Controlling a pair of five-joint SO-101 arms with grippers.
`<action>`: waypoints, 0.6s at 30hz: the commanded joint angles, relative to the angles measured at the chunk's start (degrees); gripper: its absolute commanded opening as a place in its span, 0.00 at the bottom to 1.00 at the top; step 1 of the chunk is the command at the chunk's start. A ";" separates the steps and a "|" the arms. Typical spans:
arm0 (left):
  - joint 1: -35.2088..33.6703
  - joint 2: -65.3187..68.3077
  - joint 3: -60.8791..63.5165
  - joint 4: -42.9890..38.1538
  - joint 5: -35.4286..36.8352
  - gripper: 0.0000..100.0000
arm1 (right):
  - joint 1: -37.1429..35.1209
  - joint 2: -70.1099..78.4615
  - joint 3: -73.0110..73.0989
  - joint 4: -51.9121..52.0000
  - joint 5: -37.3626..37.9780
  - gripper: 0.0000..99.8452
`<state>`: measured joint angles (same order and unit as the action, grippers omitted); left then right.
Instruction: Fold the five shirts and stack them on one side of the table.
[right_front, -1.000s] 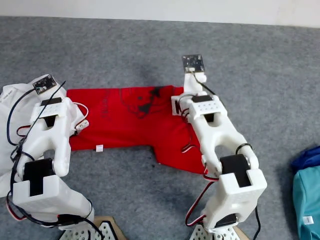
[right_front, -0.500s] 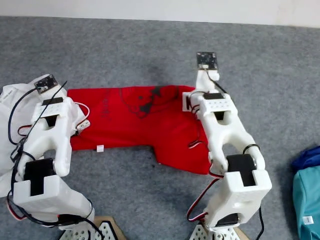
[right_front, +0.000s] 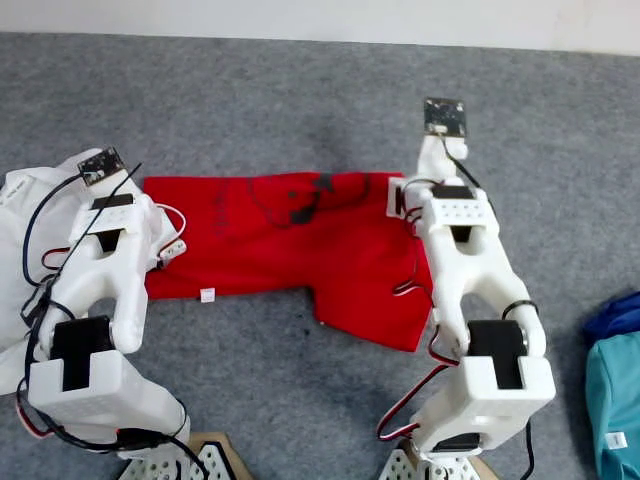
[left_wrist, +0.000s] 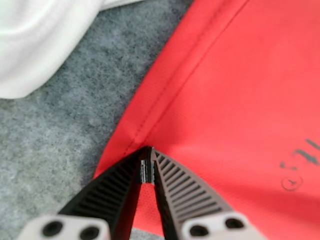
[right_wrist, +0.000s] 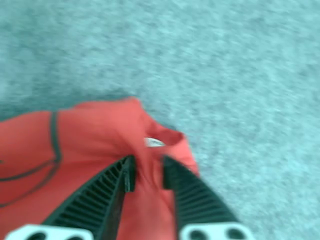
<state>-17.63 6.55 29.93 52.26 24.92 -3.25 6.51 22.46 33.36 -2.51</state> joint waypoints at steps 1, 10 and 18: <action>0.66 -0.22 -1.36 0.09 -0.62 0.01 | 0.84 -5.67 1.19 0.66 -0.35 0.24; -1.80 -0.22 -1.89 0.00 -0.18 0.01 | 0.40 -27.38 18.42 10.51 -0.26 0.24; -3.56 -0.22 -1.54 -2.02 -0.18 0.01 | -6.81 -42.07 35.56 16.57 -4.66 0.24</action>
<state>-19.56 6.55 29.93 51.38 24.92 -7.56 -30.68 55.43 48.22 -3.91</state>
